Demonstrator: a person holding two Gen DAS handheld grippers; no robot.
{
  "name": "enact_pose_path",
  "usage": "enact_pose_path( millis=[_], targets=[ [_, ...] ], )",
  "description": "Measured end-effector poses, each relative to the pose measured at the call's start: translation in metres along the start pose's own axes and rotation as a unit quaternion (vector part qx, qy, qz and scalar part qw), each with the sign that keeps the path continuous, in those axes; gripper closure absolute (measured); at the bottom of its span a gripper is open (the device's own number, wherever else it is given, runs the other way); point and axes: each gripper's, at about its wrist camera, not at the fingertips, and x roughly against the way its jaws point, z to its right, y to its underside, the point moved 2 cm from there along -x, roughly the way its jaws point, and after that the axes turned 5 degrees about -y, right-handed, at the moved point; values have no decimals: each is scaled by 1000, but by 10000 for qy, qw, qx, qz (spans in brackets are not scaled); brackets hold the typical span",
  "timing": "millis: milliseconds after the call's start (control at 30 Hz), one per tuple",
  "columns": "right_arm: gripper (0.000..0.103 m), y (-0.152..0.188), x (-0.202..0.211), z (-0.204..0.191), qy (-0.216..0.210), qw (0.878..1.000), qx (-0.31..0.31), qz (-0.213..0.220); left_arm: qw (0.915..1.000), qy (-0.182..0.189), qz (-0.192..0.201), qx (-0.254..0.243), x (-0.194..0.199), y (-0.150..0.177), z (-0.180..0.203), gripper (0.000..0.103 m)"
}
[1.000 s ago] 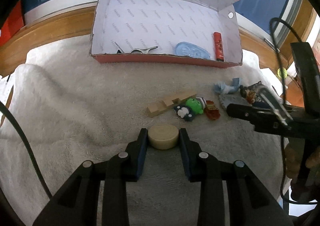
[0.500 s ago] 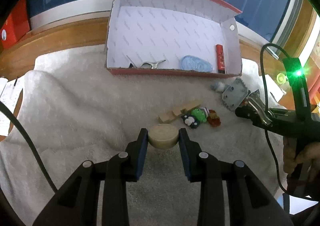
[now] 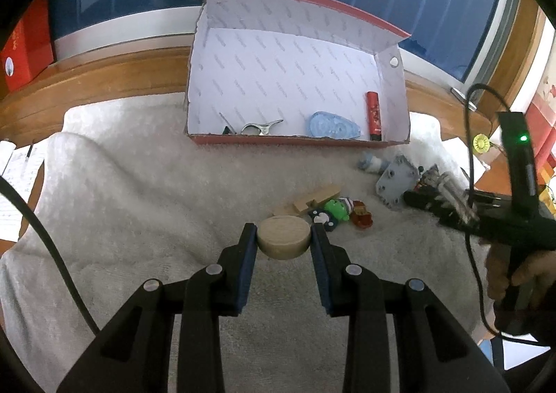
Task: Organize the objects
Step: 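Grasp the grey perforated plate with the right tool while the left holds the disc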
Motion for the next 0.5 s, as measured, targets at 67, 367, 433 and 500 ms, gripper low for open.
enact_pose_path(
  millis=[67,367,433,500],
  targets=[
    [13,-3,5,-16,283,9958,812,299,10000,17,42,-11,2,-1,-1,73],
    [13,-10,-24,-20,739,9768,2002,-190,9999,-9,140,84,5,-4,-8,73],
    [13,-8,-20,-26,723,9754,2074,-181,9998,-15,162,92,6,-5,-8,73],
    [13,-5,-15,-30,559,9773,2037,-156,9998,-36,175,67,5,-6,-7,73]
  ],
)
